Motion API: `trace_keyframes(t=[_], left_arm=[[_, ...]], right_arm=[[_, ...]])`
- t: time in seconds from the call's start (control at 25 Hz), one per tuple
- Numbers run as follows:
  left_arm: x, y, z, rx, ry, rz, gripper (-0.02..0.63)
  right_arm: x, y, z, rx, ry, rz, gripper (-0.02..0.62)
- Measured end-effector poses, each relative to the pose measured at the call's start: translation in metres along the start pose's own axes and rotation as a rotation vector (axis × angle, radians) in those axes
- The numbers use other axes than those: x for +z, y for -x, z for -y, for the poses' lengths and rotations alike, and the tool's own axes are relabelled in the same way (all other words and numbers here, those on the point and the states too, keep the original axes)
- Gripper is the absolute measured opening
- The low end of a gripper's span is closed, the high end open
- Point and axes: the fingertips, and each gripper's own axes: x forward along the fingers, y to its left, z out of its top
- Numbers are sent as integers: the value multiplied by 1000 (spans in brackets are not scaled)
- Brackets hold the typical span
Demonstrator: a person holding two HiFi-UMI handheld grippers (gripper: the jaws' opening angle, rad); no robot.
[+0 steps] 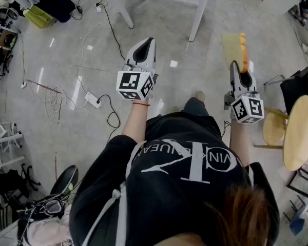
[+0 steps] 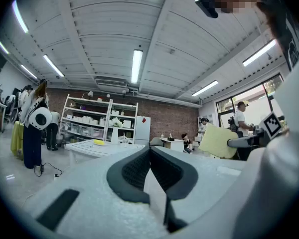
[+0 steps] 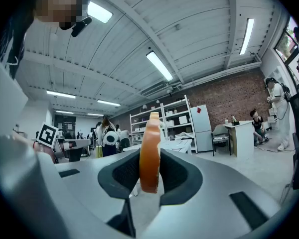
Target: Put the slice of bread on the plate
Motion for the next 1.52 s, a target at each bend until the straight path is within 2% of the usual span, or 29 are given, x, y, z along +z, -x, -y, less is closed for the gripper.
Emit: trace_keyframes(t=[0.56, 0.92, 1.08, 1.36, 1.52], left_arm=[[2, -15, -9, 7, -30, -1, 11], [-9, -31, -14, -8, -2, -24, 11], [-19, -39, -17, -16, 22, -50, 11], [-26, -84, -43, -11, 30, -70, 11], [-20, -117, -64, 2, 30, -62, 11]], right_arm=[[-4, -17, 4, 5, -2, -6, 95], [0, -26, 7, 8, -19, 7, 97], [-10, -24, 16, -40, -44, -35, 97], [-18, -73, 47, -82, -94, -50, 98], [-12, -109, 59, -73, -104, -42, 98]])
